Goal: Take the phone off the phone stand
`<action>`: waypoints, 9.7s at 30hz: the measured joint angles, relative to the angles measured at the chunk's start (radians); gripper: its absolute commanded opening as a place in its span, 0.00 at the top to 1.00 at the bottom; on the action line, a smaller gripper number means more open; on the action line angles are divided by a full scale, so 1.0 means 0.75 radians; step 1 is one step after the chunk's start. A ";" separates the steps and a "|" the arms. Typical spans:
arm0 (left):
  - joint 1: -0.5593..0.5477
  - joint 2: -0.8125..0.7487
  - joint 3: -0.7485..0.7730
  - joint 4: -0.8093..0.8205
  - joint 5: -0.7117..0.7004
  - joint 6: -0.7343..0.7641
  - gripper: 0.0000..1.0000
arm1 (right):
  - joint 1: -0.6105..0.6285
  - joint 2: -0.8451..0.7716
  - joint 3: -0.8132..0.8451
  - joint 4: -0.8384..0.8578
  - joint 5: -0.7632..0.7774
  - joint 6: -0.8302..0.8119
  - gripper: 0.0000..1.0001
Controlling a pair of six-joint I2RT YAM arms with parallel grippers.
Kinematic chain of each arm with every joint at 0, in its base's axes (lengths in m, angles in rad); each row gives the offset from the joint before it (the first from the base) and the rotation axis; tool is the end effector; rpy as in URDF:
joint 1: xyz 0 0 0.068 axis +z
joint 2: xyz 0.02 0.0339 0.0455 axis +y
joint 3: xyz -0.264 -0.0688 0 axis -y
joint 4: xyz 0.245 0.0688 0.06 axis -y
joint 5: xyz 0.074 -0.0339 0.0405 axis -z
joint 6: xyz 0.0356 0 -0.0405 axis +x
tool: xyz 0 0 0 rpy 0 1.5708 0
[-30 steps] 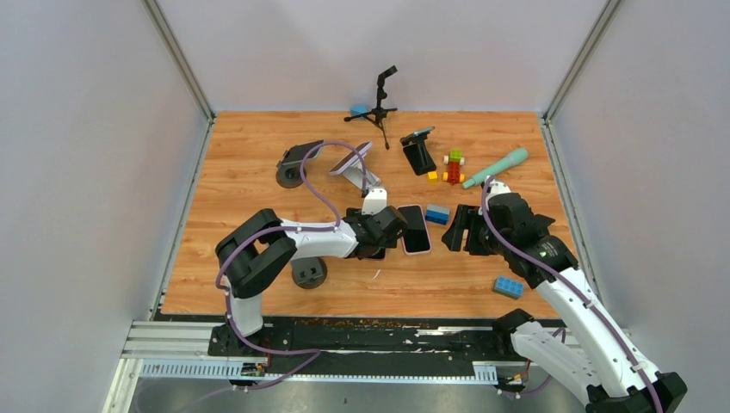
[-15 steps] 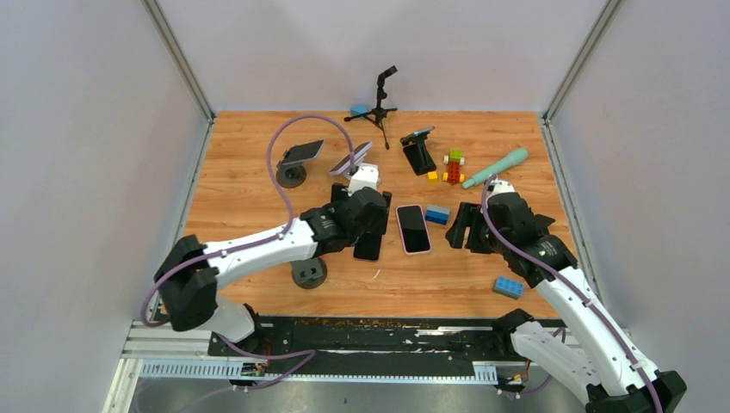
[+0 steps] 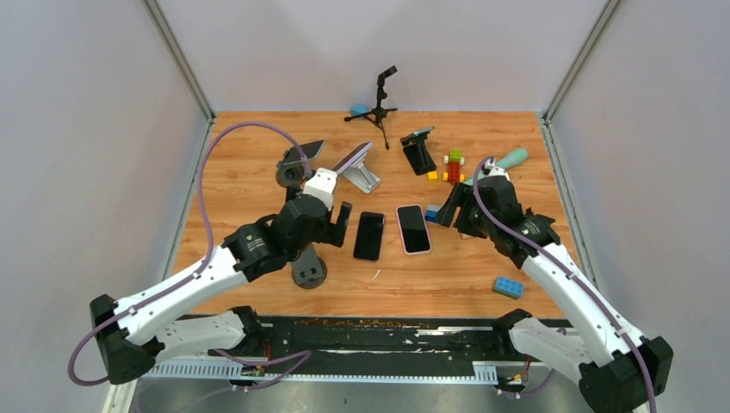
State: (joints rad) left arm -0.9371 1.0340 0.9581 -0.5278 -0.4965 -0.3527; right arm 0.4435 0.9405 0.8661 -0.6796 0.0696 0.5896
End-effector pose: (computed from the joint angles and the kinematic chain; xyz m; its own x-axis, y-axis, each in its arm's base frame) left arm 0.1442 -0.1677 0.3218 -0.4800 0.1403 -0.8660 0.3309 0.9432 -0.0306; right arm 0.1754 0.0806 0.2934 -0.7265 0.2690 -0.6324 0.0261 0.9303 0.3658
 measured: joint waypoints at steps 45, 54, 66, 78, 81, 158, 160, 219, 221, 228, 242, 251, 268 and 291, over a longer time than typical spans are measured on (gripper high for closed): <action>0.002 -0.197 -0.136 -0.218 0.021 0.156 0.00 | -0.188 1.317 0.934 0.540 0.091 0.685 0.47; 0.002 -0.194 -0.136 -0.218 0.016 0.156 0.00 | -0.222 1.426 1.041 0.543 0.068 0.691 0.52; 0.002 -0.169 -0.136 -0.219 0.006 0.160 0.00 | -0.237 1.462 1.083 0.543 0.032 0.689 0.63; 0.002 -0.155 -0.136 -0.219 0.001 0.160 0.00 | -0.237 1.492 1.094 0.543 -0.002 0.688 0.74; 0.002 -0.154 -0.136 -0.219 -0.001 0.160 0.00 | -0.238 1.492 1.096 0.541 -0.002 0.687 0.78; 0.002 -0.332 -0.187 -0.080 0.293 0.217 0.00 | -0.358 0.352 0.017 0.601 -0.910 0.256 1.00; 0.002 -0.313 -0.187 -0.041 0.384 0.233 0.00 | -0.358 0.293 -0.028 0.602 -0.949 0.238 1.00; -0.106 0.320 -0.111 0.555 1.102 0.329 0.00 | -0.250 -0.024 -0.328 0.586 -1.413 0.229 1.00; -0.110 0.331 -0.111 0.557 1.095 0.330 0.00 | -0.244 -0.013 -0.328 0.591 -1.413 0.231 1.00; -0.124 0.364 -0.111 0.548 1.024 0.358 0.13 | -0.234 0.012 -0.328 0.614 -1.413 0.248 1.00; -0.135 0.365 -0.107 0.504 0.933 0.386 1.00 | -0.225 0.057 -0.329 0.638 -1.403 0.250 0.66; -0.135 0.383 -0.109 0.449 0.884 0.365 1.00 | -0.225 0.046 -0.327 0.612 -1.333 0.223 0.22; 0.001 0.178 -0.315 0.466 0.526 0.121 1.00 | -0.225 -0.032 -0.262 0.342 -1.065 0.033 0.23; 0.367 0.163 -0.455 0.533 0.327 -0.191 1.00 | -0.225 0.002 -0.255 0.269 -0.940 -0.011 0.23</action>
State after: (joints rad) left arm -0.6617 1.1561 0.6170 -0.1280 -0.2512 -0.4957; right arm 0.2749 0.9417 0.6746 -0.4778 -0.6357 0.5812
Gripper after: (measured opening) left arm 0.797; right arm 0.770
